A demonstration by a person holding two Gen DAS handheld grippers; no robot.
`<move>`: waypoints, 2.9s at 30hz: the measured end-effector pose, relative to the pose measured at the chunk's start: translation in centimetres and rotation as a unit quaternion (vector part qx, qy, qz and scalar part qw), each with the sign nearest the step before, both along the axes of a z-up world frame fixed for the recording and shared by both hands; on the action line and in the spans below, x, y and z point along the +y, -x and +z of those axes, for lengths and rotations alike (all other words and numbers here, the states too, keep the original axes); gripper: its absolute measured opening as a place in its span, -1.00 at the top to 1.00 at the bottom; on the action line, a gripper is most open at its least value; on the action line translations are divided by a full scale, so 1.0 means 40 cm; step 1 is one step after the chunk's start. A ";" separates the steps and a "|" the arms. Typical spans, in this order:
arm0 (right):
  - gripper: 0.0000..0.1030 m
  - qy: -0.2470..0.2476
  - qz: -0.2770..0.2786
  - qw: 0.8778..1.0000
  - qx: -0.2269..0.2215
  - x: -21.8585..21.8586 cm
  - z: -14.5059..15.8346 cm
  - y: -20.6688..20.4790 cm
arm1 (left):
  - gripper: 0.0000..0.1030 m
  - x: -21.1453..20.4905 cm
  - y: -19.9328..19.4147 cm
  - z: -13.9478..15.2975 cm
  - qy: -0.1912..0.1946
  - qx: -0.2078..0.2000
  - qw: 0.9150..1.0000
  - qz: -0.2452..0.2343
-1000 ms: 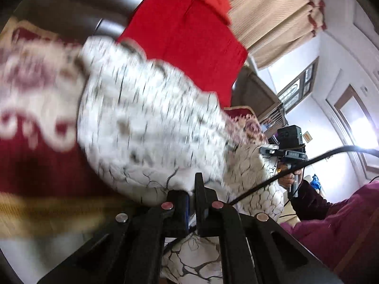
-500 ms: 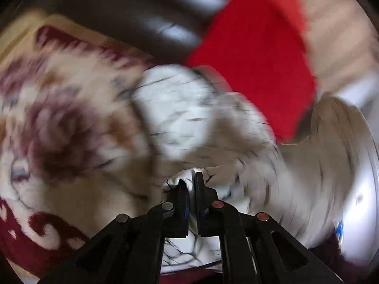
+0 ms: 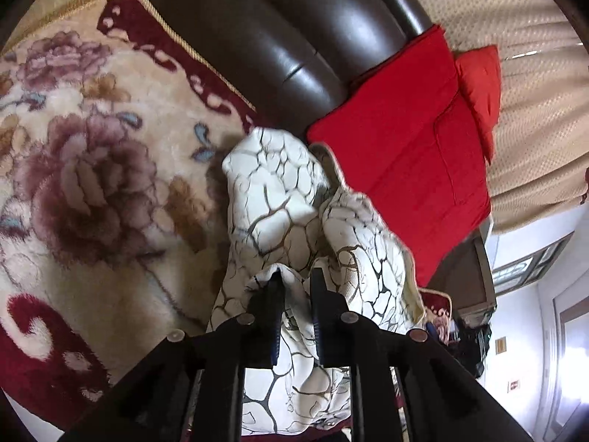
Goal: Fold large clothes
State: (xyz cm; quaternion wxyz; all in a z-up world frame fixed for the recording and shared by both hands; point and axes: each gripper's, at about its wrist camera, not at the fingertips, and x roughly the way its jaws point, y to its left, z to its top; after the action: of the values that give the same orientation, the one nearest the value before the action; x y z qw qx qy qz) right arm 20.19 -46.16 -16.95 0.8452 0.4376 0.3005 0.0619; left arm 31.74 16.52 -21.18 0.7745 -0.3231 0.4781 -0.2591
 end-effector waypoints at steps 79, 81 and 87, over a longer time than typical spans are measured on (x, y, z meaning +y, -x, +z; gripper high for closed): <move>-0.29 0.236 0.013 0.965 0.112 0.231 -0.051 -0.260 | -0.54 -0.181 0.200 0.244 -0.451 -0.209 0.862 0.100; -0.29 0.248 0.000 0.960 0.132 0.217 -0.064 -0.281 | -0.54 -0.172 0.198 0.243 -0.451 -0.207 0.862 0.103; -0.29 0.246 -0.038 0.958 0.143 0.179 -0.069 -0.295 | -0.54 -0.160 0.194 0.238 -0.458 -0.206 0.859 0.104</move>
State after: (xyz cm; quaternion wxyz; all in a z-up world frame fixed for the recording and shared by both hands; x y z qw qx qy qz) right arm 32.00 -39.01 -19.73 0.8769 0.2311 0.4072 -0.1090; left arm 23.98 10.10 -11.68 0.9385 0.0805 0.3356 0.0106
